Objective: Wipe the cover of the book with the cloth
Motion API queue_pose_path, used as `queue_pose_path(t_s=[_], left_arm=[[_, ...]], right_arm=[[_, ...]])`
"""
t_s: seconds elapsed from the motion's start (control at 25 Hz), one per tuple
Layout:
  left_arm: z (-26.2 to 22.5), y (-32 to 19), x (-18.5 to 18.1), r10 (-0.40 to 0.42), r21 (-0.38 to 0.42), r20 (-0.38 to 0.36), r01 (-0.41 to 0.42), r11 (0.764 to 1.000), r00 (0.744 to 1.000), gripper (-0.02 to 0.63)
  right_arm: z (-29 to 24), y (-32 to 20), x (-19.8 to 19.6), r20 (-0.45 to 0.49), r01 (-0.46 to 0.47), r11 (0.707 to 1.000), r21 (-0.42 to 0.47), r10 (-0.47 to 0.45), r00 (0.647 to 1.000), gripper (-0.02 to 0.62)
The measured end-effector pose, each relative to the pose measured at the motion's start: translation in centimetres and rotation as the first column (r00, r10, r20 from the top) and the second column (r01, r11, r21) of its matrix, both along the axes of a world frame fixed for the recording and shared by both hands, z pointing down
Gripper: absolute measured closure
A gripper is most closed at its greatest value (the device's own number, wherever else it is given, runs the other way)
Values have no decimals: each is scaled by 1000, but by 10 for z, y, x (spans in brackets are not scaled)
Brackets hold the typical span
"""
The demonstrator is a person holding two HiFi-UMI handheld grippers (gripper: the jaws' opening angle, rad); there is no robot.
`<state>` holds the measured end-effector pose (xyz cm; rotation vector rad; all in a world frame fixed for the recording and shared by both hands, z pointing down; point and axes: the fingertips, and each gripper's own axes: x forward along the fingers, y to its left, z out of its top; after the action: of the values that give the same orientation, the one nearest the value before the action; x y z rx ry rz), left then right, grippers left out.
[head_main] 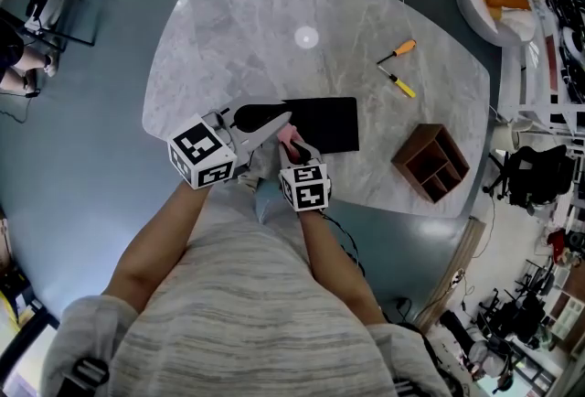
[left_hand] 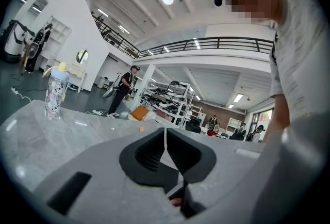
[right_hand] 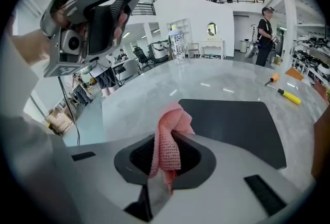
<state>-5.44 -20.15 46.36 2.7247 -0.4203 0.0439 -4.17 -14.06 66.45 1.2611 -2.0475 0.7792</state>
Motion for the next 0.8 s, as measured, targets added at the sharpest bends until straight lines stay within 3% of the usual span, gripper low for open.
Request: queue_pose_path(t_s=[0.32,0.8], left_arm=[[-1,3,6,15,1,3,-15,1000,1000,580],[1,5,19,30,0,4,-30,1000,1000,580]], right_arm=[[-3,1,13,27,-11,1000,9,11,1000,546],[-2,-2,117,-49,-192,981,24,193,980,545]])
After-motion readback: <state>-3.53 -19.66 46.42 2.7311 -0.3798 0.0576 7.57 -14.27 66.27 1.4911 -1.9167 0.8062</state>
